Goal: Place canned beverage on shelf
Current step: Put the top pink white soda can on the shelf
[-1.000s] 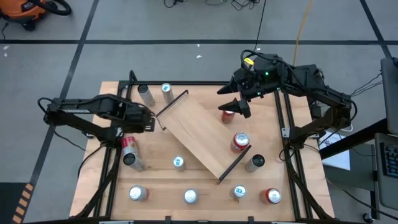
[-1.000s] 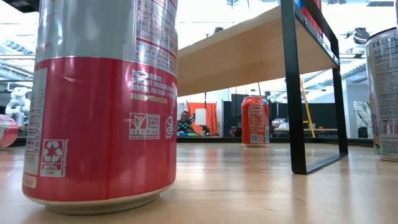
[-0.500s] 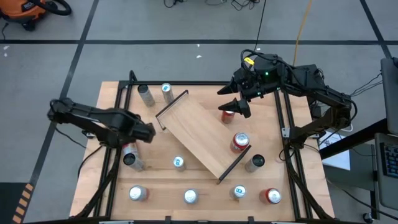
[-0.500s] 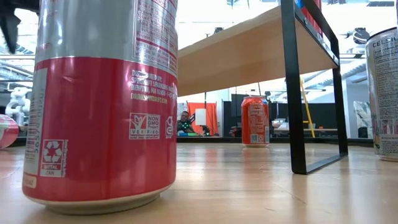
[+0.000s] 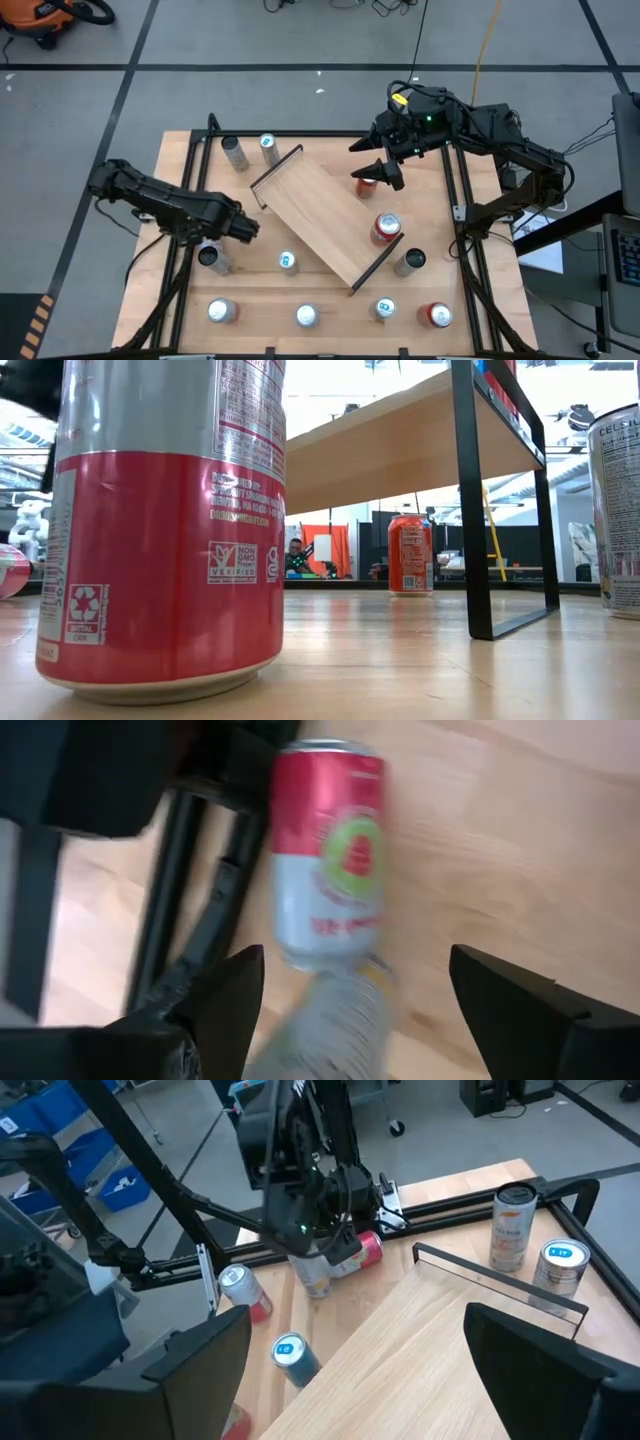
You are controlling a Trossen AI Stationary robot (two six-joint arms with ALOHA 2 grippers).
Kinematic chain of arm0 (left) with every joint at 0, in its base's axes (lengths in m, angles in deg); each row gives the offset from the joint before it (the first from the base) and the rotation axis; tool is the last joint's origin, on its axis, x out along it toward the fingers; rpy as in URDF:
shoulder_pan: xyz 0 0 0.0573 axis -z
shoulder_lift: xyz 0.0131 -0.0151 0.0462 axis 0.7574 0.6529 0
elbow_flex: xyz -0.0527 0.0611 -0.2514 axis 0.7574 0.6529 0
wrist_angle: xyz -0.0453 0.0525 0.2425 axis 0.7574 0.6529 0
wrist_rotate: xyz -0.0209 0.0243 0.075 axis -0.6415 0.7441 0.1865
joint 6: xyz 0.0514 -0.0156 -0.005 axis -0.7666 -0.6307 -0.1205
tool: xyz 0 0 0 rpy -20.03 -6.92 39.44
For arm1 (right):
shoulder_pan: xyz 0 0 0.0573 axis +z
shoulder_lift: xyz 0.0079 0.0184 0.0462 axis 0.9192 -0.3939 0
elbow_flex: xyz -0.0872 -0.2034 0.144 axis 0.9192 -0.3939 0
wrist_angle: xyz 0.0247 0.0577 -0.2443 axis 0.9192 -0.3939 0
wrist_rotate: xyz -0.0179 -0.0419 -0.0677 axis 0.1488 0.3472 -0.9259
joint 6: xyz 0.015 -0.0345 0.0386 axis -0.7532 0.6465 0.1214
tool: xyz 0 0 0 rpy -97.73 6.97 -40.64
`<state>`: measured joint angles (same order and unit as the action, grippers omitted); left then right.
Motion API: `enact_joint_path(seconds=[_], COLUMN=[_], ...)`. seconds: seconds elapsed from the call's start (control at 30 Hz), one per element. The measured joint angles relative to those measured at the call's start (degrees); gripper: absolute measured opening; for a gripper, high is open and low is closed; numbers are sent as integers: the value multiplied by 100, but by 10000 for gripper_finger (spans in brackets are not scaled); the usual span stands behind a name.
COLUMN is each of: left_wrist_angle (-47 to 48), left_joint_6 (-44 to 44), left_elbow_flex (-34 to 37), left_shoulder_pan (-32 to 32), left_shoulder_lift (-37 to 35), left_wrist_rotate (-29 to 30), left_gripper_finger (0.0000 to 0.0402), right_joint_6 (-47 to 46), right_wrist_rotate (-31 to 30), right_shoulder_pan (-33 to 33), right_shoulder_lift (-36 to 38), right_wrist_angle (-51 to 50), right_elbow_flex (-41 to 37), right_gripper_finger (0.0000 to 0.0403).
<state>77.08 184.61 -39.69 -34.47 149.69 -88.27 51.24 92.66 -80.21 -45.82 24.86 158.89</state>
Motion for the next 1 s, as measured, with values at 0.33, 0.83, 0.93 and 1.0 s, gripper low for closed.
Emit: enact_joint_path(seconds=[0.33,0.83,0.93,1.0], left_wrist_angle=[-16,-524,-618,-827], left_joint_6=[178,459,445,444], left_elbow_flex=[672,1352,1517,1646], left_shoulder_pan=[128,311,342,341], left_shoulder_lift=[-343,-352,-388,-401], left_wrist_rotate=[-305,-191,-193,-179], left_gripper_finger=[306,363,376,377], right_joint_6=[7,208,208,210], right_wrist_rotate=[283,280,278,276], right_shoulder_pan=[2,2,2,2], right_shoulder_lift=[0,0,0,0], right_wrist_angle=[-23,-260,-260,-258], right_elbow_flex=[0,0,0,0], right_gripper_finger=[345,345,345,345])
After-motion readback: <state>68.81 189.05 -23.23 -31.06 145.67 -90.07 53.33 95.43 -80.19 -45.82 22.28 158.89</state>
